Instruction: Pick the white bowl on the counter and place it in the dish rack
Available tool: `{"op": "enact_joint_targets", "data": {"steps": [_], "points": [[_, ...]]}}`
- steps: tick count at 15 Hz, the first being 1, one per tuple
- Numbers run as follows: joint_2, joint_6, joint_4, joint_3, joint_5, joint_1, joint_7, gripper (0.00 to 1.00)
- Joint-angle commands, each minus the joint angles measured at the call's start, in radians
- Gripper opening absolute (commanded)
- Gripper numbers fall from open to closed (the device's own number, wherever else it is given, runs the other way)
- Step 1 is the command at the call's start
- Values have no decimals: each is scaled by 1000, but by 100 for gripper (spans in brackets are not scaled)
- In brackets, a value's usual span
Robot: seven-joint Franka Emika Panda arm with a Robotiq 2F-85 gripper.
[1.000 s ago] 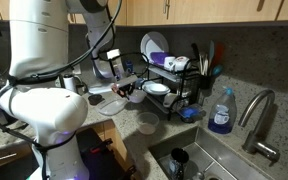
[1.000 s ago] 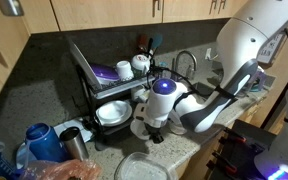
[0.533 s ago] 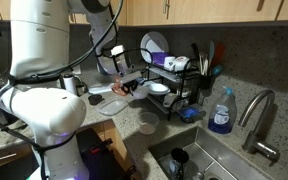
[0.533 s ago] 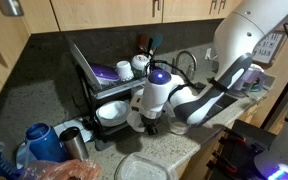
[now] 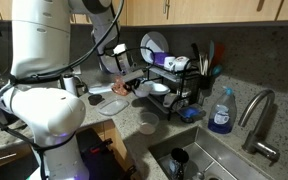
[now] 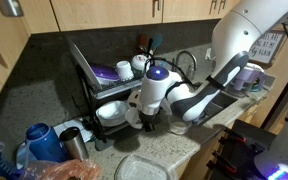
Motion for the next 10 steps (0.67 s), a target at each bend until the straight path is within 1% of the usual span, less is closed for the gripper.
{"op": "enact_joint_targets", "data": {"steps": [1,6,7,10], "points": [[3,-4,1,15,-3,-14,1,11],[7,-4,1,15,-3,-14,1,11],[8,-1,3,14,-6,-13,1,3],[14,13,21,1,-55,-1,27,3]]}}
